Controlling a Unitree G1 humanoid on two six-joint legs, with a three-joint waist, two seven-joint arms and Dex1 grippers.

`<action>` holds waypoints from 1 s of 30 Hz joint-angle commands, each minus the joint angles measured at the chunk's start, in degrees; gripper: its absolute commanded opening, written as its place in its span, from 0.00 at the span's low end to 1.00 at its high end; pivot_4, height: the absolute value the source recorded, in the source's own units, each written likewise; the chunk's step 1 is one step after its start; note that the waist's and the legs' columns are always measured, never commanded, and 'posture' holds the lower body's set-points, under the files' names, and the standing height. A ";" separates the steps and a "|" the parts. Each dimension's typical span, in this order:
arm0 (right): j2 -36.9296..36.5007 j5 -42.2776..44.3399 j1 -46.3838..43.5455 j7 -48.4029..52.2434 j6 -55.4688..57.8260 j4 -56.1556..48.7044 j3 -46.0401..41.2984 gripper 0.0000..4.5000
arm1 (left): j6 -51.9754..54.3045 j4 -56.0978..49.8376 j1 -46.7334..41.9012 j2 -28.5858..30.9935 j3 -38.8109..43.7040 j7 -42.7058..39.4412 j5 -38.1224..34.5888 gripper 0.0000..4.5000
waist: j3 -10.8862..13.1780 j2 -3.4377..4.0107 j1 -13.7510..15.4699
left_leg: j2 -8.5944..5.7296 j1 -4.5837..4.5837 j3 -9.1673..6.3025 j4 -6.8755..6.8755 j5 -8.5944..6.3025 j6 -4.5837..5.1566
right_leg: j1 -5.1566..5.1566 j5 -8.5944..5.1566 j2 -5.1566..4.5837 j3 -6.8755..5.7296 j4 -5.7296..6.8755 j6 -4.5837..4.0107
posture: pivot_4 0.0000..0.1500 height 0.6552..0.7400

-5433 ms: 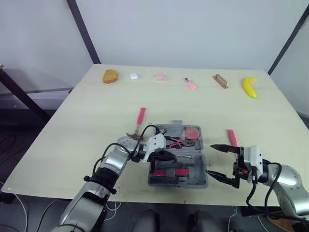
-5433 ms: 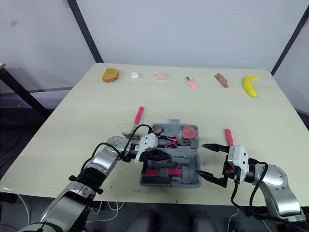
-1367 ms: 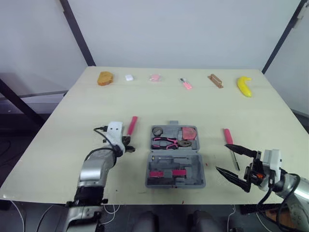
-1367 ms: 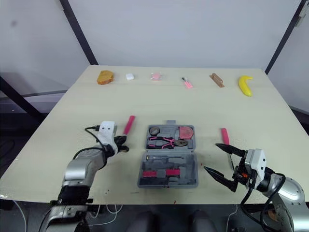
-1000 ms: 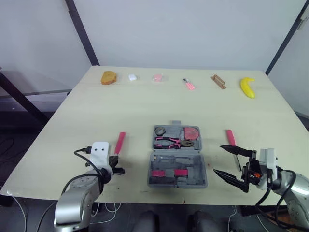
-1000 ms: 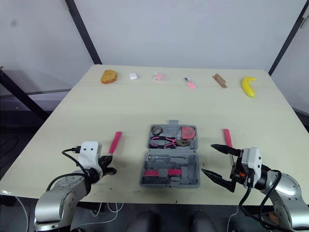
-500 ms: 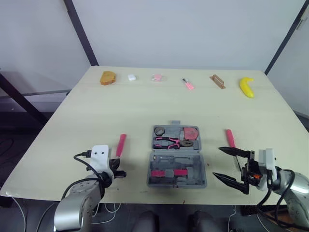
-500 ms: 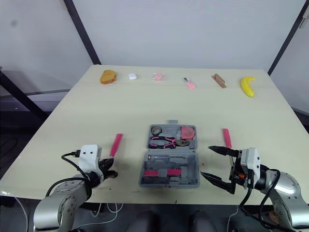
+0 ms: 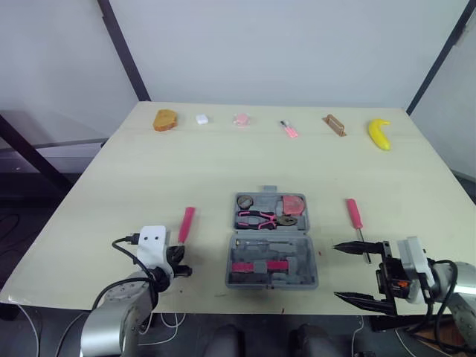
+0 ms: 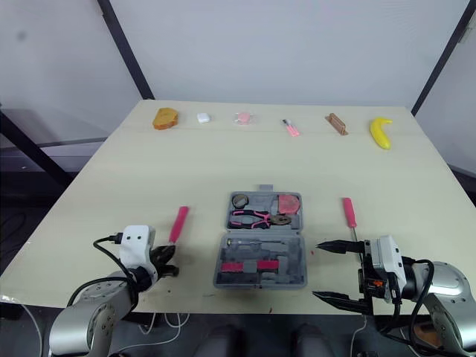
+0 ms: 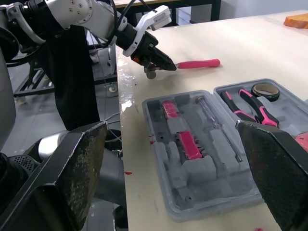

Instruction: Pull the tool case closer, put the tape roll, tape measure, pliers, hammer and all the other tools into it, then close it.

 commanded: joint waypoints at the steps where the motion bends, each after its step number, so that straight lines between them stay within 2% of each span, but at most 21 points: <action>1: 0.19 -0.01 -0.10 0.39 -1.28 -0.97 -0.05 1.00 | 0.87 -3.83 -0.19 0.37 -0.03 0.31 -0.65 0.50 | 0.00 0.00 0.01 | 0.00 0.00 0.00 0.00 0.00 0.00 | 0.00 0.00 0.00 0.00 0.00 0.00 | 1.00 1.00; 6: 0.69 -0.53 0.18 0.03 -1.90 -0.85 0.16 1.00 | 2.74 -6.57 -1.55 0.79 0.26 0.92 -1.14 0.96 | 0.01 -0.01 0.02 | 0.01 -0.01 0.00 0.00 0.00 0.00 | 0.00 0.00 0.00 0.00 0.00 0.00 | 1.00 1.00; 7: 0.78 -0.59 0.16 -0.12 -2.00 -0.83 0.21 1.00 | 2.94 -6.73 -2.07 1.50 0.29 0.56 -1.29 0.98 | 0.01 -0.01 0.02 | 0.01 -0.01 -0.01 0.00 0.00 0.00 | 0.00 0.00 0.00 0.00 0.00 0.00 | 1.00 1.00; 11: 1.15 -0.91 -0.07 -0.36 -2.39 -0.47 0.38 1.00 | 1.03 -4.02 -4.59 7.81 -0.34 -4.64 -1.79 0.98 | 0.01 -0.02 -0.02 | 0.00 0.01 -0.01 0.00 0.00 0.00 | 0.00 0.00 0.04 -0.01 0.01 0.00 | 1.00 1.00; 13: 1.48 -1.21 -0.37 -0.64 -2.61 -0.24 0.54 1.00 | -1.60 -1.48 -5.26 15.76 -2.28 -13.14 -2.81 0.98 | 0.01 -0.02 -0.06 | 0.00 0.02 -0.01 -0.01 0.00 0.00 | -0.01 -0.01 0.05 -0.02 0.02 -0.02 | 1.00 1.00; 17: 2.27 -1.73 -1.16 -1.21 -2.69 0.05 1.11 1.00 | -15.28 5.45 -7.28 30.07 -6.91 -29.48 -1.33 0.98 | 0.07 0.04 -0.07 | 0.01 0.02 0.03 -0.03 0.00 0.00 | -0.05 -0.04 0.06 -0.02 0.00 -0.08 | 1.00 1.00; 22: 3.11 -2.28 -1.72 -1.79 -2.70 0.05 1.94 1.00 | -41.44 19.93 -13.50 43.84 -15.07 -52.71 3.85 0.98 | 0.13 0.12 0.03 | 0.04 0.01 0.16 -0.08 0.00 0.00 | -0.05 -0.12 0.01 -0.01 -0.18 -0.21 | 1.00 1.00; 26: 3.35 -2.46 -2.34 -1.98 -2.75 0.30 2.43 1.00 | -62.79 32.74 -20.67 47.33 -22.17 -65.88 9.43 0.98 | 0.17 0.17 0.24 | 0.03 -0.07 0.29 -0.08 0.00 0.00 | -0.06 -0.12 0.01 -0.04 -0.27 -0.21 | 1.00 1.00; 30: 3.25 -2.57 -2.35 -1.80 -3.11 0.44 2.29 1.00 | -79.26 44.36 -30.55 46.52 -29.46 -76.28 14.38 0.98 | 0.17 0.18 0.53 | 0.03 -0.34 0.38 -0.01 0.00 0.01 | -0.19 -0.02 0.16 -0.11 -0.35 -0.04 | 1.00 1.00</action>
